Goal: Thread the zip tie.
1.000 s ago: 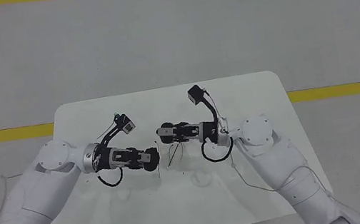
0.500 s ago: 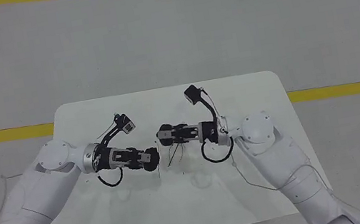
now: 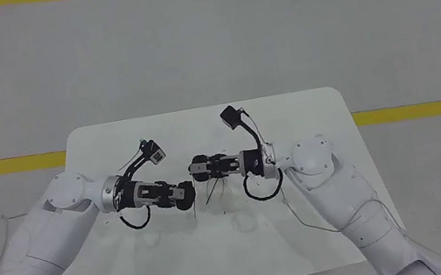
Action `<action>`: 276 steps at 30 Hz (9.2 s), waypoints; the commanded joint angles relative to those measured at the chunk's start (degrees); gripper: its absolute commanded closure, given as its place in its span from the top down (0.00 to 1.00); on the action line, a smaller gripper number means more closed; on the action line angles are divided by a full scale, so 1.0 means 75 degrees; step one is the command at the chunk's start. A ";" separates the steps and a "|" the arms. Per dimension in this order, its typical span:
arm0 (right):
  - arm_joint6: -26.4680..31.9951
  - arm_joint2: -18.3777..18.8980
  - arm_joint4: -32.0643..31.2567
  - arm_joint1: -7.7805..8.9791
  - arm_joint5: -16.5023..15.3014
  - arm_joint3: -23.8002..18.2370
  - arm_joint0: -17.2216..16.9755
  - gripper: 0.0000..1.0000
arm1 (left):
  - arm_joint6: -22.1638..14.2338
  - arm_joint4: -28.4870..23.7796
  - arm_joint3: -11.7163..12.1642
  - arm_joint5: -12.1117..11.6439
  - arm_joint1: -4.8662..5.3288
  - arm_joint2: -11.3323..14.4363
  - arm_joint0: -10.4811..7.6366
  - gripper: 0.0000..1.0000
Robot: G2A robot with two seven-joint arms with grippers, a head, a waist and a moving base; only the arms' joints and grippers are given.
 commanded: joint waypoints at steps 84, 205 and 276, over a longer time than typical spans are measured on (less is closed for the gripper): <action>-0.0348 -0.0238 0.0139 0.0226 -0.0169 -0.0160 0.0035 0.00 | 0.0000 0.0000 0.0000 0.0000 0.0000 0.0000 0.0000 1.00; -0.3400 0.0061 0.3714 0.0379 0.3563 0.0749 -0.0367 0.00 | 0.6254 0.7827 -0.2925 0.0000 0.0411 0.0194 0.0609 1.00; -0.3979 -0.0518 0.4181 0.0328 0.3563 0.0728 -0.0365 0.00 | 0.7173 0.8990 -0.2140 0.0135 0.0207 0.0689 0.0243 0.22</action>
